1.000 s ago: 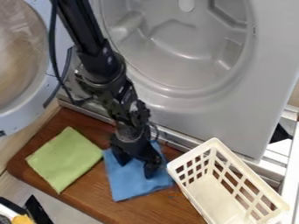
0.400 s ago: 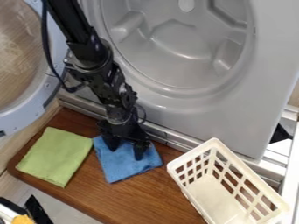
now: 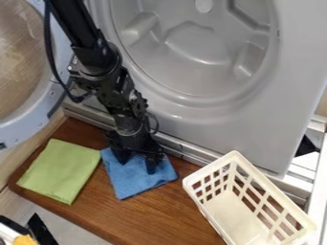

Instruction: Moved the blue blanket on the top right side of the green blanket

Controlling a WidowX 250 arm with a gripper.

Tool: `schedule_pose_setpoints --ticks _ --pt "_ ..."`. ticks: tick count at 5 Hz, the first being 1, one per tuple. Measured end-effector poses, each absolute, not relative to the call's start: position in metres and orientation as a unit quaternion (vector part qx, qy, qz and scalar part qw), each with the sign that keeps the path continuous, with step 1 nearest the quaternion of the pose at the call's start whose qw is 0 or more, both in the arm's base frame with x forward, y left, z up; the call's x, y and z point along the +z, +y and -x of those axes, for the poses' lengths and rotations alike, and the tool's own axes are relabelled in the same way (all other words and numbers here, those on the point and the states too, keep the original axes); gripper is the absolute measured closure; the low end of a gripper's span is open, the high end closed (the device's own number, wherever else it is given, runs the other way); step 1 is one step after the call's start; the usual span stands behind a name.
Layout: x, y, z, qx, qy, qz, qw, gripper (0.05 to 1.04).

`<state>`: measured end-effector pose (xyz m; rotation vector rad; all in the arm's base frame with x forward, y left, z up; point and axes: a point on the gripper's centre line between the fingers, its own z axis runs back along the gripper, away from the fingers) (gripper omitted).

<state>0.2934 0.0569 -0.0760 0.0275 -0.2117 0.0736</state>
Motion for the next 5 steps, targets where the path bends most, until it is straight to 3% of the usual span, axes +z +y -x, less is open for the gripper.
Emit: schedule_pose_setpoints --ticks 2,5 --pt "-0.059 0.05 -0.288 0.013 -0.076 0.009 0.997 0.084" --pt "-0.01 0.042 -0.294 -0.015 -0.098 0.032 0.995 0.084"
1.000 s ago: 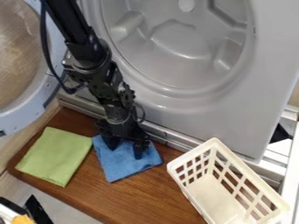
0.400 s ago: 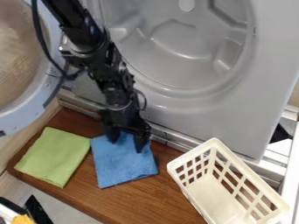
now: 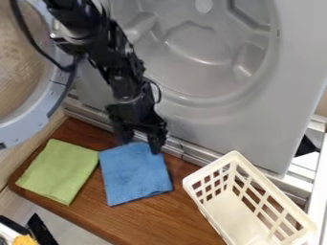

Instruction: Moved the blue blanket on the top right side of the green blanket

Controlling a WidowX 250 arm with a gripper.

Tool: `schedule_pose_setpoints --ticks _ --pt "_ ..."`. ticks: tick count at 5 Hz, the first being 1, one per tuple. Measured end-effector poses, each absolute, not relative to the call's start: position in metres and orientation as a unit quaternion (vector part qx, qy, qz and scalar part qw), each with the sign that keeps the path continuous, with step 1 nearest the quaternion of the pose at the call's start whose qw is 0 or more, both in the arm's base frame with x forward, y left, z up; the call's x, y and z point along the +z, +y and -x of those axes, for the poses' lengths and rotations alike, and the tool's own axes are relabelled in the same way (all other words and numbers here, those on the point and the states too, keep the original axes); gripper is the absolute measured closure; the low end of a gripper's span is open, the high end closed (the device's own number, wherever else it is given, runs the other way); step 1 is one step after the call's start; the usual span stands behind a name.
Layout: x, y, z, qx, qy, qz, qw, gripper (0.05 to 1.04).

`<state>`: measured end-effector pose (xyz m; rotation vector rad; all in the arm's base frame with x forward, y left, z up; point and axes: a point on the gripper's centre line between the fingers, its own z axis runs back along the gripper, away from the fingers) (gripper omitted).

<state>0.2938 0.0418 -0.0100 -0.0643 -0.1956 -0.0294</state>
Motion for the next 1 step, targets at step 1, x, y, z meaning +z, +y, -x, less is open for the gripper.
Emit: schedule_pose_setpoints --ticks 1 --pt "-0.0015 0.0431 -0.287 -0.01 -0.103 0.023 0.994 0.084"
